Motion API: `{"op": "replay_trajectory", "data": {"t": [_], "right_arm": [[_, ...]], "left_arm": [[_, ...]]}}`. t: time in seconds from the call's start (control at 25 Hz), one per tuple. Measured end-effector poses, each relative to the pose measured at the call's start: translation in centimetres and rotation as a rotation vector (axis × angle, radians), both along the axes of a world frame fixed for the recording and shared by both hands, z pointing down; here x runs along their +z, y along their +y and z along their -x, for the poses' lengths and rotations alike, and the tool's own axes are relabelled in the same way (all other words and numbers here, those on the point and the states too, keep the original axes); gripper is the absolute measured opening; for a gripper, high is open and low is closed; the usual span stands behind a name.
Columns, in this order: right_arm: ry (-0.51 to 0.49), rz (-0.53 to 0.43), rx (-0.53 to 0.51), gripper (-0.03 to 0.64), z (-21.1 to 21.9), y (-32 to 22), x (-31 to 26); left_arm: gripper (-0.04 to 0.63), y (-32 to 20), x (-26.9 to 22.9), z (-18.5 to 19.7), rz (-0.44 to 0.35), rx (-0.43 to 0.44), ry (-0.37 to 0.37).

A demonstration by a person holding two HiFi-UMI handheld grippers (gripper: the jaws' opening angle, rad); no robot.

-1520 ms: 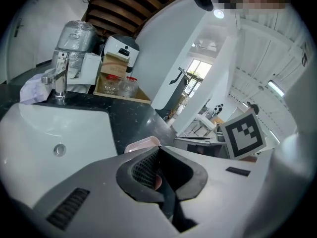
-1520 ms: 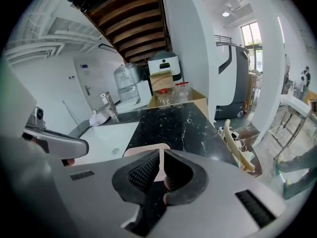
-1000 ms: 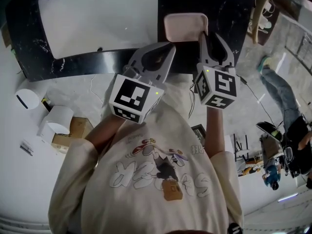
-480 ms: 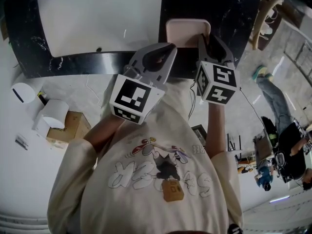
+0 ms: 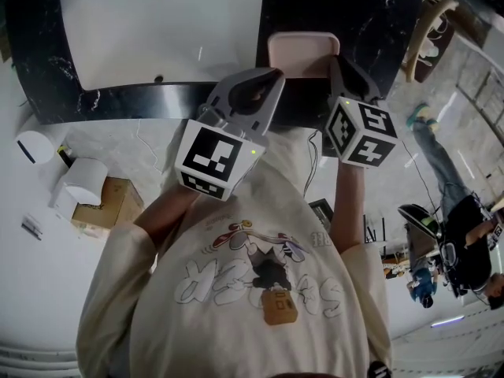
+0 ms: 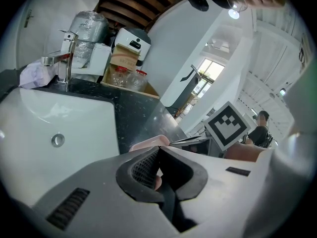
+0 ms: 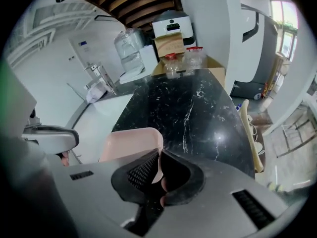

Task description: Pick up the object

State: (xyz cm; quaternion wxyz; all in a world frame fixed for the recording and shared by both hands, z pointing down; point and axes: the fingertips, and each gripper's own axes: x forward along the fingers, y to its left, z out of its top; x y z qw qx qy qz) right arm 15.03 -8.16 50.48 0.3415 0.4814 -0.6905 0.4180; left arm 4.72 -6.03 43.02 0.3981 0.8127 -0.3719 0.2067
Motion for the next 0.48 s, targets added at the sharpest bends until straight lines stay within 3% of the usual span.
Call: {"op": "replay_trajectory", "data": {"t": [0.48], "right_arm": [[0.0,-0.032,0.024,0.031,0.6,0.4,-0.8]], "left_arm": [[0.014,1.0,-0.8,1.3,-0.023,-0.001,-0.012]]}}
